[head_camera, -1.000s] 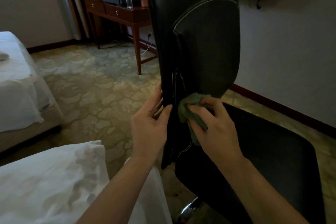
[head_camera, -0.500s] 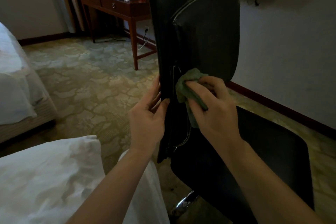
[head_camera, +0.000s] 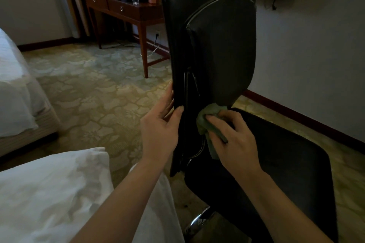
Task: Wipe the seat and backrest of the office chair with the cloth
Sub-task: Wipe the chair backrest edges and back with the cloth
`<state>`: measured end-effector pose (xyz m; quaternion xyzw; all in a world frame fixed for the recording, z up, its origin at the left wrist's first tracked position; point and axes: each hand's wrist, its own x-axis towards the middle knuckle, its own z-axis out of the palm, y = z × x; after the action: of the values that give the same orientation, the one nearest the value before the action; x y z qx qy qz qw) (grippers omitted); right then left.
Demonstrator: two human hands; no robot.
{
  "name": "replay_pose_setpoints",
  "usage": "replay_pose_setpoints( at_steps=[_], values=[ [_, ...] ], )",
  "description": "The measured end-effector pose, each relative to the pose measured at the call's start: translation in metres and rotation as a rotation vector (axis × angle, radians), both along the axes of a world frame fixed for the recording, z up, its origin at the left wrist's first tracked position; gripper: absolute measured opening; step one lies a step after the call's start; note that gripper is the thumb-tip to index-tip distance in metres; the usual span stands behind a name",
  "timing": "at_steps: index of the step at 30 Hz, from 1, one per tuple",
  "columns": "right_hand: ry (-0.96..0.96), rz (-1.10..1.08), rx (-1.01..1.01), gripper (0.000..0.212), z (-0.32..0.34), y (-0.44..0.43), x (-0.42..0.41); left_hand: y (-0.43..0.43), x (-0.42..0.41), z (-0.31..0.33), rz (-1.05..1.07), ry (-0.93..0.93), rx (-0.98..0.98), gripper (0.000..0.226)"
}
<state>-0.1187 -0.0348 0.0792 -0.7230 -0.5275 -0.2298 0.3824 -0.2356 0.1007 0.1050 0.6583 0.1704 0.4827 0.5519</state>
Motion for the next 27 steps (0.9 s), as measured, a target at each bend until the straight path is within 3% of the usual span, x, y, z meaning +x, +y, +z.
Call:
replay_pose_setpoints(
  at_steps=[5,10,19,22,27],
  values=[
    [0.015,-0.008,0.096,0.033,0.026,0.007,-0.002,0.0,0.0,0.001,0.003,0.004,0.006,0.061],
    [-0.054,-0.009,0.045,0.034,0.045,0.027,-0.001,0.002,0.001,-0.001,0.006,0.005,0.007,0.06],
    [0.113,-0.039,-0.071,0.036,-0.013,0.002,-0.008,0.001,0.001,-0.003,0.015,0.017,0.009,0.061],
    [0.069,-0.051,-0.086,0.034,-0.012,-0.002,-0.006,-0.001,0.0,-0.002,0.02,0.021,0.027,0.061],
    [0.011,-0.068,0.065,0.031,0.007,-0.002,-0.005,0.0,-0.001,-0.009,0.069,0.101,0.131,0.072]
  ],
)
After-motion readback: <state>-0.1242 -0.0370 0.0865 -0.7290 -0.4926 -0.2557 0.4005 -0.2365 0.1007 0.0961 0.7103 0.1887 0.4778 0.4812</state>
